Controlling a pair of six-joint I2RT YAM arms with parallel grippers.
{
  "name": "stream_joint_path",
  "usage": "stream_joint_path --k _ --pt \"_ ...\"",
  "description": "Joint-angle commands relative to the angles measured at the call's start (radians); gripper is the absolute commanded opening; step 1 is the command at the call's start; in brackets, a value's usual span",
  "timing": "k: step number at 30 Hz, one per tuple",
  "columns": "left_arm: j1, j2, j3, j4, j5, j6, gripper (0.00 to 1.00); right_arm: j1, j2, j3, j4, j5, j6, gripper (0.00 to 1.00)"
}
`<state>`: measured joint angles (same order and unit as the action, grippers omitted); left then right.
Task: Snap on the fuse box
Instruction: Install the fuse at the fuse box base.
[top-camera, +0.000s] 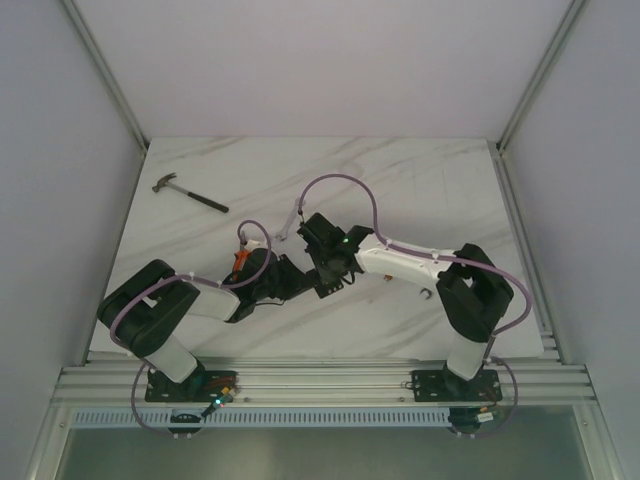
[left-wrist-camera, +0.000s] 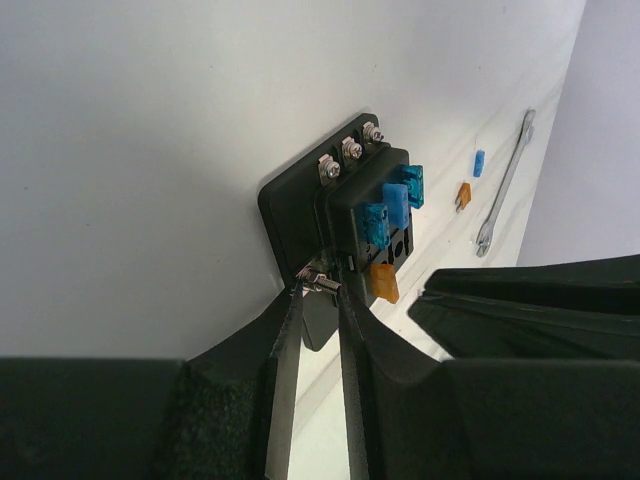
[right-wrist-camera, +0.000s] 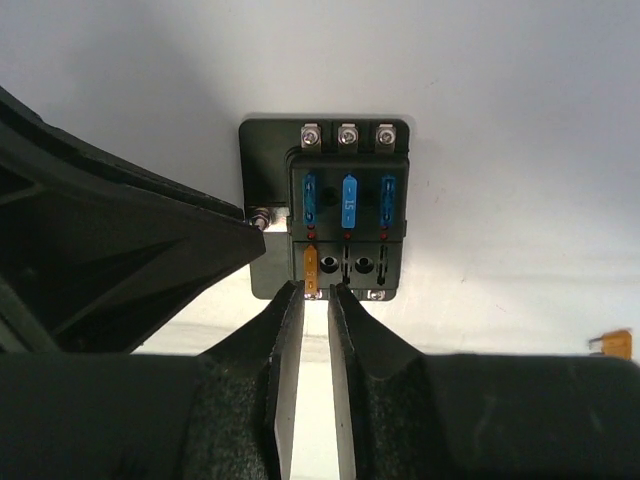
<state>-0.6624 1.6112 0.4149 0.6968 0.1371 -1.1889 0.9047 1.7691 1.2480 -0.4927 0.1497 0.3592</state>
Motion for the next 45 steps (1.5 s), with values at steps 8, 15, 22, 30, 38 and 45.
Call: stream_joint_path --k 8,15,22,30,38,45 --pt "-0.005 0.022 0.007 0.004 0.001 -0.004 0.3 -0.004 0.055 0.022 -0.008 -0.05 0.004 0.18" --pt "-0.006 0.024 0.007 0.006 0.002 -0.005 0.3 -0.004 0.086 0.025 -0.041 -0.052 -0.004 0.07" --pt "-0.008 0.025 0.007 0.006 0.001 -0.008 0.3 0.002 0.133 0.026 -0.072 -0.048 -0.033 0.0" --pt "-0.008 0.03 0.004 0.005 -0.001 -0.01 0.3 0.007 0.188 -0.013 -0.1 -0.02 -0.045 0.0" --pt "-0.012 0.041 0.006 0.015 0.004 -0.012 0.3 0.018 0.304 0.061 -0.072 -0.045 -0.07 0.0" --pt "-0.013 0.047 0.004 0.023 0.004 -0.015 0.3 0.018 0.393 0.05 -0.076 -0.04 -0.057 0.0"
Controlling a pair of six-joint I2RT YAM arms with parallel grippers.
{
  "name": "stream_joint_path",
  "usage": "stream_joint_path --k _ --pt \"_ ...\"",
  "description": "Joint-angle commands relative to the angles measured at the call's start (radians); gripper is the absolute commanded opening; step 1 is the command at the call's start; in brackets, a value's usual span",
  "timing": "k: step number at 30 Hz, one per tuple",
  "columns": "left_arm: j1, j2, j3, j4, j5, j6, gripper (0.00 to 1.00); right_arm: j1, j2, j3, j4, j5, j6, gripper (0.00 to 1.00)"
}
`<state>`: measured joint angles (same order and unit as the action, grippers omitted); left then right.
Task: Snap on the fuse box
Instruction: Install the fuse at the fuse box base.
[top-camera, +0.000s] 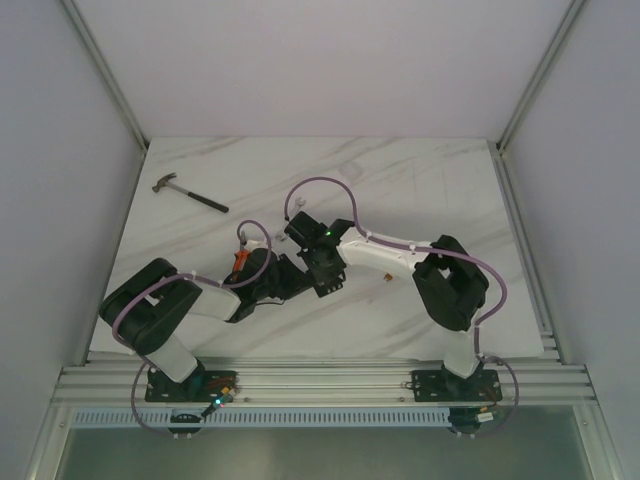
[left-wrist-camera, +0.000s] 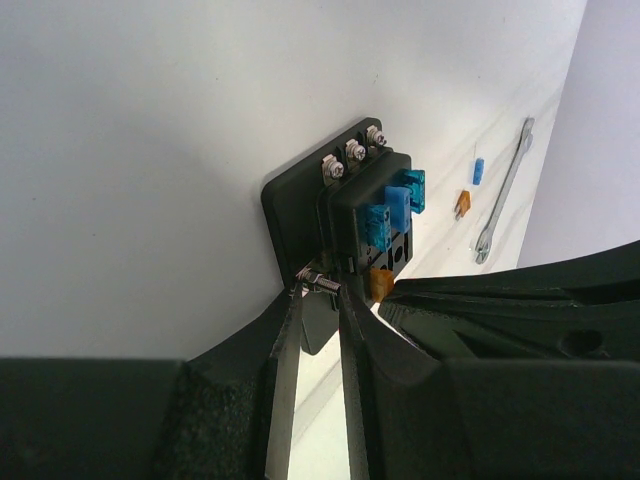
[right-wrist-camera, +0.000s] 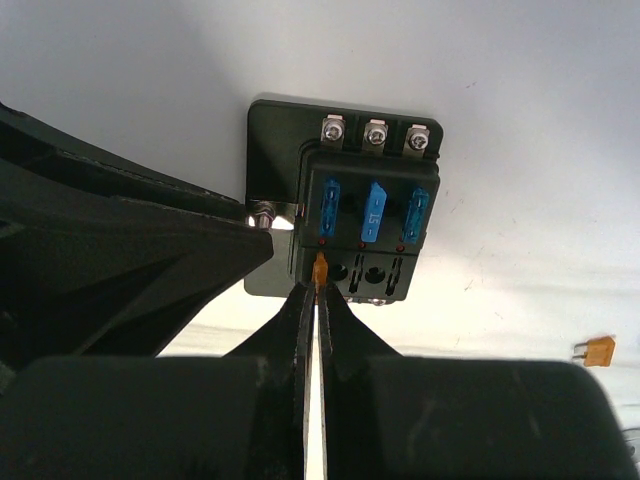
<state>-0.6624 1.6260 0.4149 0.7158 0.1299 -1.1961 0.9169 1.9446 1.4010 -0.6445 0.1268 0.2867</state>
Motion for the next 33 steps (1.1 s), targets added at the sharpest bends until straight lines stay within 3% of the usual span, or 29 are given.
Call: stream_joint_path --k 1,8,14,22,25,33 --pt "-0.013 0.036 0.004 0.007 0.012 -0.009 0.3 0.007 0.23 -0.109 0.079 -0.008 0.018 0.0" --pt "-0.014 0.037 -0.004 0.022 0.017 -0.017 0.29 0.007 0.258 -0.108 0.144 -0.028 0.022 0.0" --pt "-0.02 -0.015 -0.023 0.004 -0.011 -0.018 0.29 0.009 0.004 -0.176 0.184 -0.023 0.011 0.0" --pt "-0.022 -0.056 -0.015 -0.029 -0.034 0.0 0.3 0.008 -0.209 -0.173 0.144 -0.022 0.018 0.22" --pt "-0.022 -0.059 -0.006 -0.038 -0.038 0.004 0.3 0.006 -0.217 -0.164 0.143 -0.003 0.023 0.27" --pt "-0.022 -0.044 0.003 -0.04 -0.036 0.007 0.3 -0.007 -0.144 -0.152 0.15 0.001 0.061 0.26"
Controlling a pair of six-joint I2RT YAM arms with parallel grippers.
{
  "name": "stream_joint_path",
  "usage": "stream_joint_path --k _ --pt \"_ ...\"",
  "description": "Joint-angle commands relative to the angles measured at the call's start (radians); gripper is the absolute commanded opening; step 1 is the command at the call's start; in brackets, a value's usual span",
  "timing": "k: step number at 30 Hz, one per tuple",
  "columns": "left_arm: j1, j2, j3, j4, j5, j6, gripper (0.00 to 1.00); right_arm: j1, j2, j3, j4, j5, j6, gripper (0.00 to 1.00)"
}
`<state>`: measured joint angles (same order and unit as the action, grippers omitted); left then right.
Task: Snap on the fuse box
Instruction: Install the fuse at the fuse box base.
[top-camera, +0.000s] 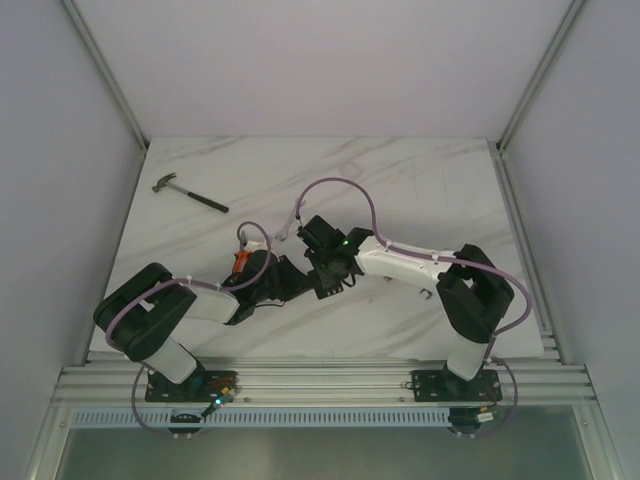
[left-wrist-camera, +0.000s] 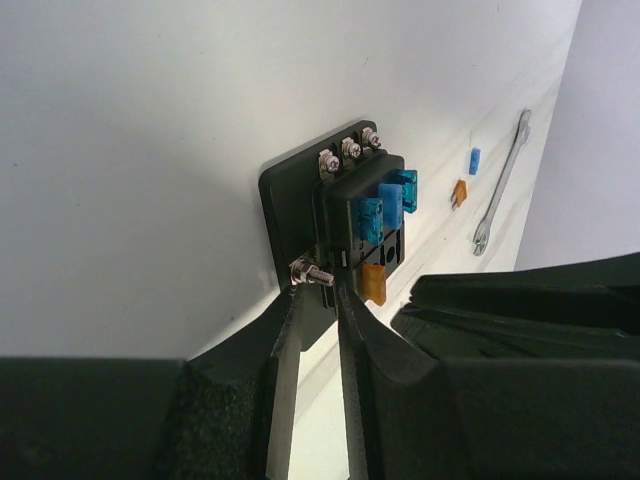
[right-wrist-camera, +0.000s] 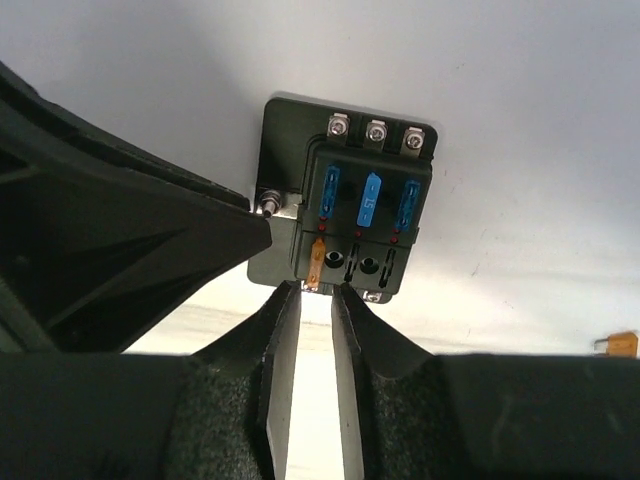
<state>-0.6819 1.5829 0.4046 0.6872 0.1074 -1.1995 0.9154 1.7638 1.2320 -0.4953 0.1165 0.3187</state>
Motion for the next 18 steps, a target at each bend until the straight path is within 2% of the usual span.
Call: stream_joint_path --k 1,13,18 --pt "-0.002 -0.001 0.016 -0.013 -0.014 0.013 0.3 -0.006 0.042 0.017 0.013 0.008 0.031 0.25" --pt "-0.002 0.03 0.032 -0.009 -0.002 0.015 0.31 -0.015 0.082 0.021 0.018 -0.016 0.051 0.16" --pt "-0.004 0.046 0.028 0.001 0.007 0.008 0.3 -0.014 0.116 0.017 -0.013 -0.014 0.04 0.02"
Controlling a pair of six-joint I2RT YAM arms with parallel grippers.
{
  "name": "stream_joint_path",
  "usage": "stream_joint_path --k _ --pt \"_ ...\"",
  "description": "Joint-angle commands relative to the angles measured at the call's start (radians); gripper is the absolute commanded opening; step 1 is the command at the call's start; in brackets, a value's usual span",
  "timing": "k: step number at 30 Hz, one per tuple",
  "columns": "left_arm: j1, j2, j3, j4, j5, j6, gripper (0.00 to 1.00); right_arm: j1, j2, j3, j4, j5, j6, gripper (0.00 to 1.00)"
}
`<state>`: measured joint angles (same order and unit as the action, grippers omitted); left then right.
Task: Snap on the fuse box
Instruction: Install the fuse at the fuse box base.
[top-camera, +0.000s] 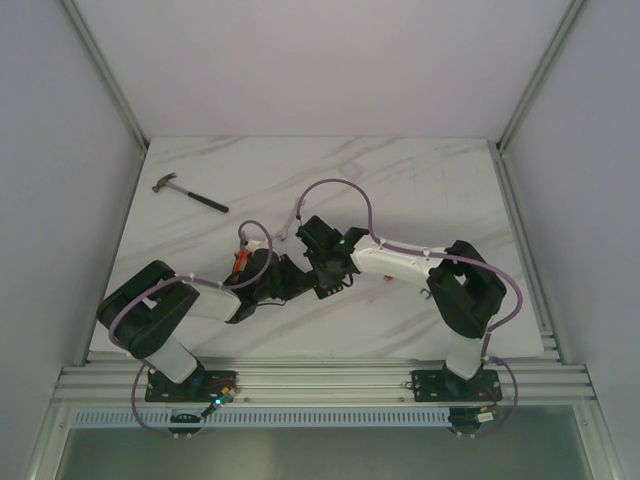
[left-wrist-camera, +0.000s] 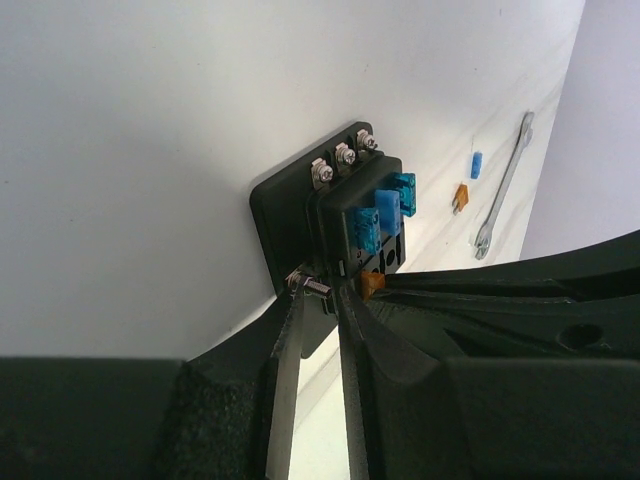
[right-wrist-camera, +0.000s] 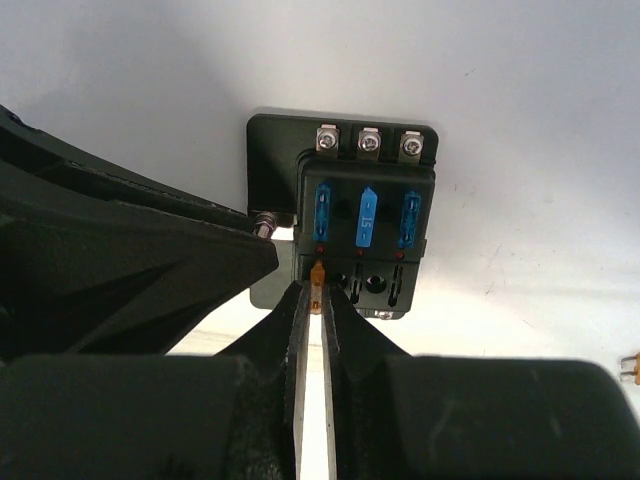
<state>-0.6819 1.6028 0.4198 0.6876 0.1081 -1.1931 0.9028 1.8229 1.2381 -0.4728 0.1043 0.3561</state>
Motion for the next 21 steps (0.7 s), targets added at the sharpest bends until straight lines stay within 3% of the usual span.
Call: stream_joint_path --k 1,14,21 --pt "-0.004 0.028 0.01 0.004 0.007 -0.001 0.3 -0.002 0.068 0.01 -0.044 0.0 0.0 0.0" --pt "-0.01 0.033 -0.032 0.029 0.0 -0.024 0.3 0.027 0.284 -0.019 -0.022 0.001 -0.053 0.0" --pt "-0.011 -0.043 -0.049 -0.017 -0.034 -0.005 0.3 0.053 0.072 -0.012 0.002 -0.016 -0.057 0.02"
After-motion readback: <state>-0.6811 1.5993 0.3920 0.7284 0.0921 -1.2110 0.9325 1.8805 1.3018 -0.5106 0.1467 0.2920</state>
